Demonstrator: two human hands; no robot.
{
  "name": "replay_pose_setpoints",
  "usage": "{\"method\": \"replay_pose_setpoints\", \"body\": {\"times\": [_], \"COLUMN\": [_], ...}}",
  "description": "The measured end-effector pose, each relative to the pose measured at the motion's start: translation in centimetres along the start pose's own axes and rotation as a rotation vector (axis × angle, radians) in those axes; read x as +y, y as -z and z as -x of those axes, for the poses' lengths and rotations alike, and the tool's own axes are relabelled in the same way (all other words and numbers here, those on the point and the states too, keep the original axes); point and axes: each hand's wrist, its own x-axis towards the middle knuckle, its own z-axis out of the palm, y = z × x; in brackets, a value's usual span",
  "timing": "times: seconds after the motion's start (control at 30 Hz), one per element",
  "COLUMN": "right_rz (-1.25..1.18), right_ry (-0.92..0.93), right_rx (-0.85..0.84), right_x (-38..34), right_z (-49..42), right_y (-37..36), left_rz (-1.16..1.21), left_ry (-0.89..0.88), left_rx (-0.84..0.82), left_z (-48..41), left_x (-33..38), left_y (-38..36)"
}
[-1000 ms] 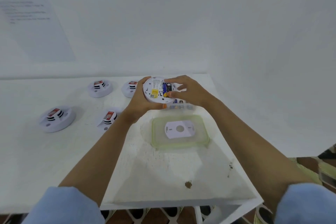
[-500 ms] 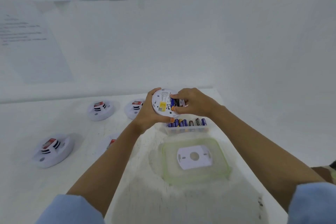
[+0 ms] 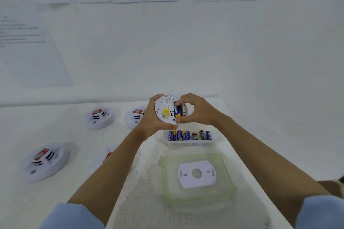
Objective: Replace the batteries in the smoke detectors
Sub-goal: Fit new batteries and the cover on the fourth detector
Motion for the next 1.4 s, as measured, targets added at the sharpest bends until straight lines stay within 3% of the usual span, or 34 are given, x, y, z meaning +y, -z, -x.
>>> {"method": "replay_pose_setpoints", "body": {"times": [0.2,0.33,0.5,0.8,1.23,1.4], "right_rz": [-0.052,0.053,0.045,0.050,-0.044,-0.053], "right_ry": [-0.113,-0.166,-0.178,-0.072,-0.136,-0.075], "right_rx": [-0.145,-0.238,-0.249,0.003,0.201,0.405], "right_x": [-0.2,0.5,1.0,1.0,0.9,0.2], "right_z": [0.2,0.9,1.1,-0.7,-1.9,-1.8], "right_y": [1.2,1.5,1.1,-0.6,-1.6,-1.9], "left_rz": [-0.056,-0.086,-0.080,-0.064,-0.051,-0.074], "left_ry": [-0.045,-0.078,-0.085,-0.088,-0.115,-0.127], "left_rx": [0.016,0.037,0.035,0.034,-0.002,0.032], "left_z": [-0.3,-0.4,-0.4,-0.9,-1.2,-1.7], "left_x": [-0.3,-0.5,-1.1,-1.2,-1.2,-0.7], "left_y": [-0.1,0.1,-0.2,-0.9,-1.4,-1.1]}}
